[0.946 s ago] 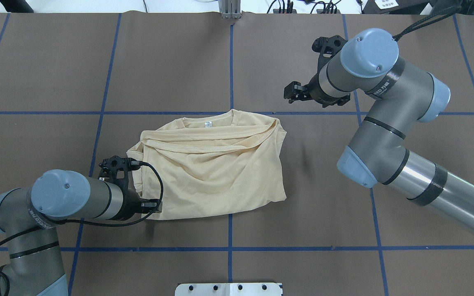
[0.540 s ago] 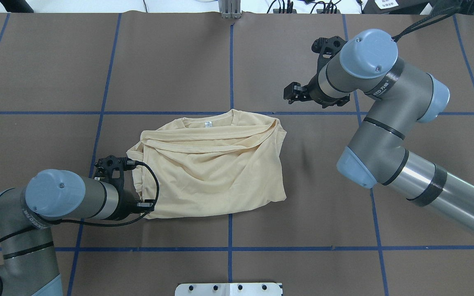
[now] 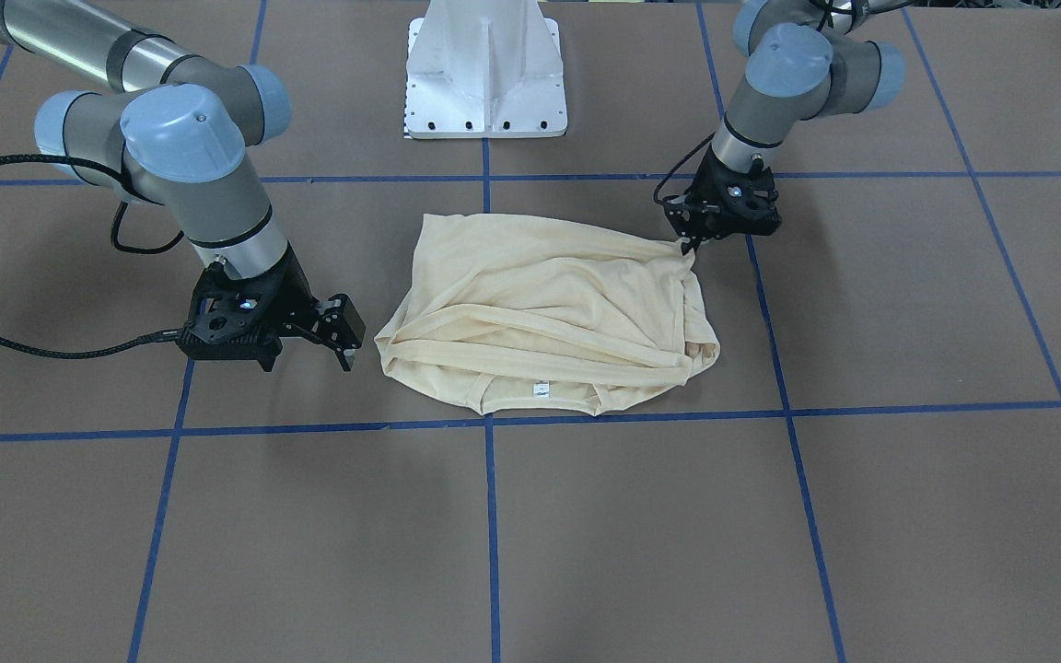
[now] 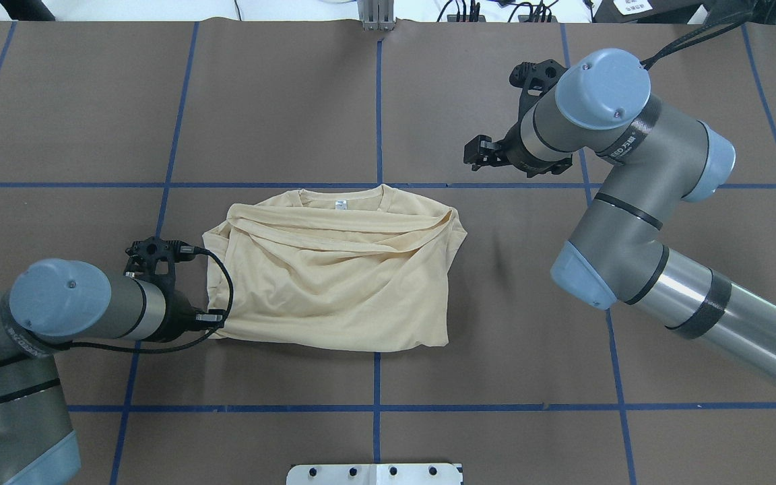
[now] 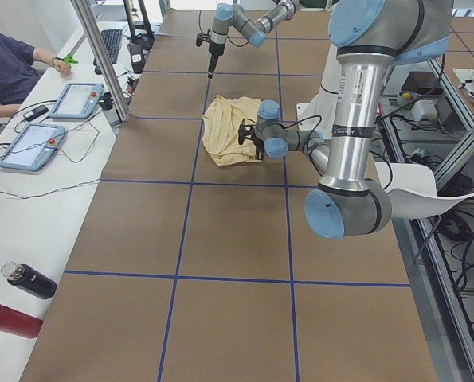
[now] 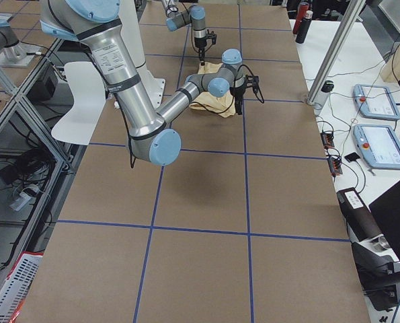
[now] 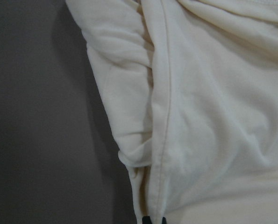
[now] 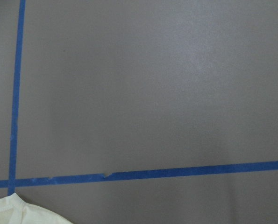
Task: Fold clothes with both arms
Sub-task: 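Grasp the side edge with the left gripper and fold it across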
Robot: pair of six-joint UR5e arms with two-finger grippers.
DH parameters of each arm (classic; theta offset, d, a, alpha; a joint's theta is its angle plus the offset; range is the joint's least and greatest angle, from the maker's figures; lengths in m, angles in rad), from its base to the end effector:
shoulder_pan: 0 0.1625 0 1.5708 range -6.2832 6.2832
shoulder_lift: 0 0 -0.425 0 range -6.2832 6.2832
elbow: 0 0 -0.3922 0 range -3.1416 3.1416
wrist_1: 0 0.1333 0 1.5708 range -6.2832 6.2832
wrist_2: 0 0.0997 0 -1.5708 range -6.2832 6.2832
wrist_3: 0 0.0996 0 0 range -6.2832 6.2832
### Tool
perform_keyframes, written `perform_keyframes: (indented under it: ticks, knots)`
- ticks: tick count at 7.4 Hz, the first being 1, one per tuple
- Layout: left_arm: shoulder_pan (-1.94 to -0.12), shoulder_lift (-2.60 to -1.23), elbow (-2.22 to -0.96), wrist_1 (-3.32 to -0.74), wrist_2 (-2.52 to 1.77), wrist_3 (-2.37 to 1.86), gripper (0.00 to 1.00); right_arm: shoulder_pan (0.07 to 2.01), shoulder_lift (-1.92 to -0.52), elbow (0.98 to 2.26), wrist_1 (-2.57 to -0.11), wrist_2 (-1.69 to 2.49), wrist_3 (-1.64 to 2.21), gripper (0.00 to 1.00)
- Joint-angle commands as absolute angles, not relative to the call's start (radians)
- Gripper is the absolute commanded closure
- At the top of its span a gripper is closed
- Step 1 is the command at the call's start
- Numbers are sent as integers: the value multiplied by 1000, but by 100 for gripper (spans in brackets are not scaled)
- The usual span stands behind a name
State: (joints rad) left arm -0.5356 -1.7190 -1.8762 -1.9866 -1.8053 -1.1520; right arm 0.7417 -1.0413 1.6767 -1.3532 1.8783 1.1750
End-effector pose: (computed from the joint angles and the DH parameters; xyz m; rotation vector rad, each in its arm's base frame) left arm 0.4199 -0.3773 0.3973 0.2023 0.8691 -0.0070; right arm -0.4224 -0.5269 0.2839 0.2127 -0.8691 0.1914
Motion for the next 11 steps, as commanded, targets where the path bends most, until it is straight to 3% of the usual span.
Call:
perform_keyframes:
  ticks: [1, 4, 7, 8, 9, 11]
  knots:
    - [-697, -1895, -1687, -1957, -1772, -958, 100, 738, -1040, 1677, -1353, 1876, 1177, 0]
    - [-811, -2203, -1308, -1974, -1752, -885, 100, 736, -1037, 1675, -1353, 1878, 1175, 0]
    - [-889, -2330, -1014, -2150, -1689, -716, 100, 738, -1035, 1677, -1353, 1878, 1175, 0]
    - [-914, -2335, -991, -2166, -1674, -627, 100, 736, -1034, 1677, -1353, 1876, 1177, 0]
    - [-928, -2329, -991, -2183, -1672, -594, 3, 738, -1032, 1675, -1354, 1876, 1177, 0]
    - [-994, -2330, -999, -2197, -1734, -463, 0, 726, -1011, 1664, -1358, 1870, 1195, 0]
